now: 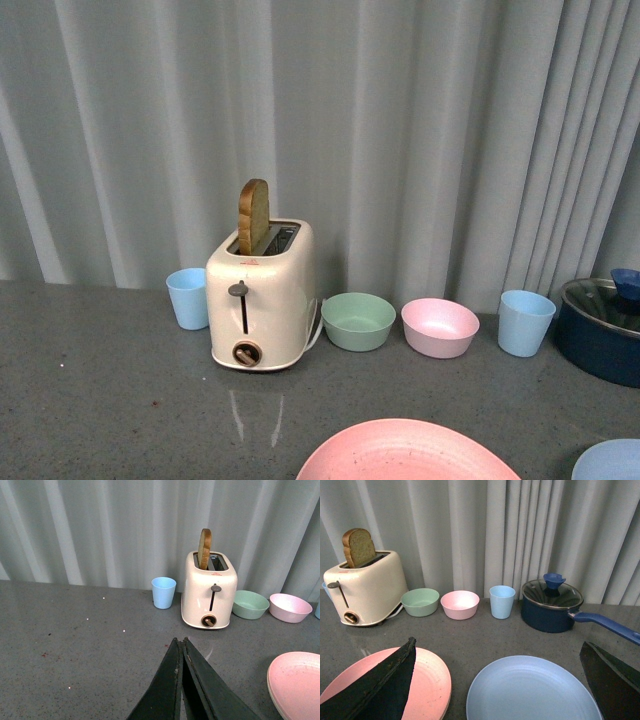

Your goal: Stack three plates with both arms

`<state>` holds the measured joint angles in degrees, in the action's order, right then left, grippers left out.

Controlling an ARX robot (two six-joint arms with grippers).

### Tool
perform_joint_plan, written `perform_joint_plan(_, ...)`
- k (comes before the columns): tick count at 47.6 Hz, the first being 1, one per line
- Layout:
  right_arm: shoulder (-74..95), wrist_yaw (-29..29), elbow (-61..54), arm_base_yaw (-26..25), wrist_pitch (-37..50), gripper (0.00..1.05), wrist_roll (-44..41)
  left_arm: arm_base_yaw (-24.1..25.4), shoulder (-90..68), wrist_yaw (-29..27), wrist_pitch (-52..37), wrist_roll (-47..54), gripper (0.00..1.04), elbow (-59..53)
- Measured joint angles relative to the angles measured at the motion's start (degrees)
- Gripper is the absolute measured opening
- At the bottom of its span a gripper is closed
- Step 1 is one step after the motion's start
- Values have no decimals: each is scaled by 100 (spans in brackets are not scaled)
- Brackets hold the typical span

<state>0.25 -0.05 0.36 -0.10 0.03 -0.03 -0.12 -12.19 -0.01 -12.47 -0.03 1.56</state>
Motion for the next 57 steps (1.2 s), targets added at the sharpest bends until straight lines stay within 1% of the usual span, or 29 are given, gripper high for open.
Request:
perform_joint_plan(8,0,0,0,-2,0,97,0,0,284,0,291,0,4,2)
perform_joint_plan(11,0,0,0,0,0,97,0,0,758,9,953,0,4,2)
perform_joint_plan(13,0,0,0,0,0,97,0,0,990,0,1182,0,4,2)
perform_joint_plan(24,0,0,0,0,0,97,0,0,1196,2,1244,0,4,2)
perform_joint_plan(25,0,0,0,0,0,97,0,0,1196,2,1244,-4,7,2)
perform_joint_plan(29,0,0,0,0,0,97,0,0,1196,0,1244,-4,28,2)
perform_joint_plan(30,0,0,0,0,0,97,0,0,1196,0,1244,-4,32,2)
perform_joint_plan(34,0,0,0,0,0,97,0,0,1196,0,1244,-4,51,2)
perform_joint_plan(36,0,0,0,0,0,97,0,0,1196,0,1244,-4,57,2)
perform_joint_plan(39,0,0,0,-2,0,97,0,0,1196,0,1244,-4,67,2)
perform_joint_plan(40,42,205,7,61,-35,97,22,0,1196,0,1244,-4,71,2)
perform_joint_plan(41,133,645,57,208,-164,97,140,0,1196,0,1244,-4,74,2)
perform_joint_plan(43,505,1956,236,658,-409,97,308,0,1196,0,1244,-4,81,2)
perform_joint_plan(44,608,2293,271,774,-413,97,332,0,1196,0,1244,-4,83,2)
perform_joint_plan(46,911,3375,387,1126,-372,97,343,0,1198,-24,1244,-4,90,2)
perform_joint_plan(47,1008,3766,442,1209,-372,97,343,0,1198,-15,1244,-4,94,2)
perform_joint_plan(48,1056,4035,487,1237,-372,97,337,0,1200,4,1244,-4,97,2)
perform_joint_plan(49,1078,4170,544,1213,-361,97,326,0,1198,13,1244,2,99,2)
perform_joint_plan(51,1193,4221,667,984,-192,97,291,0,1196,2,1244,-2,98,2)
perform_joint_plan(53,1390,3934,802,595,138,97,243,0,1196,-15,1244,-4,97,2)
perform_joint_plan(54,1467,3836,841,483,236,97,227,0,1196,-11,1244,-4,97,2)
perform_joint_plan(55,1639,3611,920,260,435,97,201,0,1196,-7,1244,-4,98,2)
perform_joint_plan(57,2337,2841,1182,-463,1084,97,153,0,1204,0,1244,-4,98,2)
